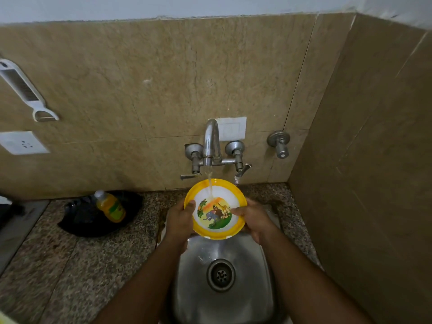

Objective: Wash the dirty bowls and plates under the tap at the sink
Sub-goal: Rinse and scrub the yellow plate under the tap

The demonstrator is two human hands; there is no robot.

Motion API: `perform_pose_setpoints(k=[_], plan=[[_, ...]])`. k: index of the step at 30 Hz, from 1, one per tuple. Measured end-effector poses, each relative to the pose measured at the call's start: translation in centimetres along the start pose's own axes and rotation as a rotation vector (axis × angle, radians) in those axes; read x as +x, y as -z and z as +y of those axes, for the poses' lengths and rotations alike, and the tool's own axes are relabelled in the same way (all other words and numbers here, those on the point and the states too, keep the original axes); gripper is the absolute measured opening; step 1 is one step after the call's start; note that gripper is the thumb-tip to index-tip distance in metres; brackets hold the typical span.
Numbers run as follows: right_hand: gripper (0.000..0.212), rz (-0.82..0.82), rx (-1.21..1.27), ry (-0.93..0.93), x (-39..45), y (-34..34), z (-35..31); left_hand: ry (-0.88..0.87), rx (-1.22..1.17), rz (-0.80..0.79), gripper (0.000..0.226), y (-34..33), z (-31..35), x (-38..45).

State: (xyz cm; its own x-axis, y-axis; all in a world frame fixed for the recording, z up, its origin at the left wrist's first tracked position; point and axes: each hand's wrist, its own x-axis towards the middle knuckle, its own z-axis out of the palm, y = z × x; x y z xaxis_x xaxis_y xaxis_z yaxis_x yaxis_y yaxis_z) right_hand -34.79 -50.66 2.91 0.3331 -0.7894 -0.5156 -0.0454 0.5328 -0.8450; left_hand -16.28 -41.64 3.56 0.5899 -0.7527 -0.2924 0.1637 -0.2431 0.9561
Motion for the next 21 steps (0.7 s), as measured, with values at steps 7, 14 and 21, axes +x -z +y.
perform_pose_setpoints(k=[7,14,21], plan=[[0.058,0.226,-0.021,0.268,-0.2,-0.7,-6.8,-0.097,0.037,-0.031,0.021,0.0,1.0,-0.8],[0.067,0.208,-0.669,0.453,-2.6,-2.9,-10.4,-0.125,0.089,-0.061,0.019,-0.1,0.7,-1.1],[0.104,0.277,-0.615,0.486,-2.6,-2.6,-7.2,-0.123,0.061,-0.062,0.020,-0.2,0.9,-1.4]])
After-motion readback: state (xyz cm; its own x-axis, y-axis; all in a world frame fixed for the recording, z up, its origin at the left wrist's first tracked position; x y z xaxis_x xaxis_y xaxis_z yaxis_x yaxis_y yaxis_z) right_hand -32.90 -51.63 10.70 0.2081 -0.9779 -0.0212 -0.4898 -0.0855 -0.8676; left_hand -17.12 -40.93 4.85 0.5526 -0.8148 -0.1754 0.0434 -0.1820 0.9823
